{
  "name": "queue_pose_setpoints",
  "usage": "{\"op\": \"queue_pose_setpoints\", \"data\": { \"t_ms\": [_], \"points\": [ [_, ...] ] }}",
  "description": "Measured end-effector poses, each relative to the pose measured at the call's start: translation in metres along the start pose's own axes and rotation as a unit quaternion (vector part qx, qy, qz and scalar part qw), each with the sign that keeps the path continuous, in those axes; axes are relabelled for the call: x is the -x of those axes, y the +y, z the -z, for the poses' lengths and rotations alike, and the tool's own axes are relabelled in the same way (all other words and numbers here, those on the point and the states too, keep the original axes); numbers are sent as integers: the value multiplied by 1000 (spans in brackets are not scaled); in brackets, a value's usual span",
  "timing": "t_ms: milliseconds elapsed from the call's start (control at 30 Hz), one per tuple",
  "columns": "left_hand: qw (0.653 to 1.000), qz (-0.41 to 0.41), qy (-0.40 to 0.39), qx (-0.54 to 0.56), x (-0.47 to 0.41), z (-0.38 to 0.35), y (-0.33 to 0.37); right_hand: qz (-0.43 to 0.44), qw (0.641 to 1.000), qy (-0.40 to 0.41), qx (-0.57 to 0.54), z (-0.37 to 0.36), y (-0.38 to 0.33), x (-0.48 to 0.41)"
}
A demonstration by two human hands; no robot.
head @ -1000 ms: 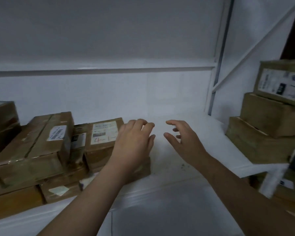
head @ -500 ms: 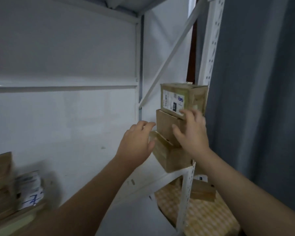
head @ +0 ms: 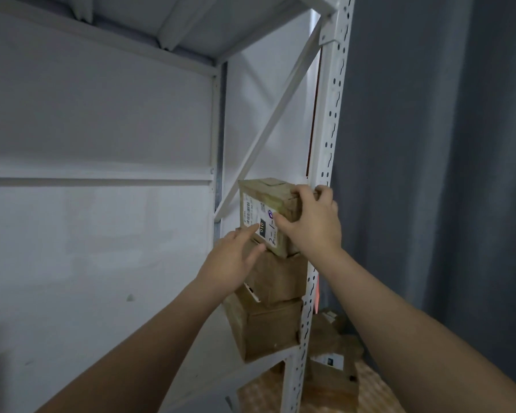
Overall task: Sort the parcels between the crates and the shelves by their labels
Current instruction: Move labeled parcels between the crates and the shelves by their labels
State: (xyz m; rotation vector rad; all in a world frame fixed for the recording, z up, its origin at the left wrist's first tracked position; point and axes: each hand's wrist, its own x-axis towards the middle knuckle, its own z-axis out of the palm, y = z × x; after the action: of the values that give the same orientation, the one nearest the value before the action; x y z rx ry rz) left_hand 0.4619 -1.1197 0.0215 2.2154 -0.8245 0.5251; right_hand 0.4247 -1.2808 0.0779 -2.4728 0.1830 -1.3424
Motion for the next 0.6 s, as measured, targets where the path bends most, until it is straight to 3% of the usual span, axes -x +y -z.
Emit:
{"op": "queue_pose_setpoints", "data": {
  "t_ms": [100, 200, 333, 533, 600],
  "points": [
    [992, 37, 6, 124, 2, -6, 6, -4, 993, 45, -109, 4, 9, 8],
    [966, 82, 41, 241, 0, -5, 18, -24, 962, 84, -259, 10, 11, 15],
    [939, 89, 60, 328, -4, 0, 31, -50, 929, 107, -350, 14, 9, 18],
    [900, 59, 52, 429, 3, 8, 45, -95, 873, 37, -478, 12, 5, 26],
    [893, 44, 75, 441, 9, 12, 44, -78, 874, 14, -479, 11, 5, 30]
  ]
}}
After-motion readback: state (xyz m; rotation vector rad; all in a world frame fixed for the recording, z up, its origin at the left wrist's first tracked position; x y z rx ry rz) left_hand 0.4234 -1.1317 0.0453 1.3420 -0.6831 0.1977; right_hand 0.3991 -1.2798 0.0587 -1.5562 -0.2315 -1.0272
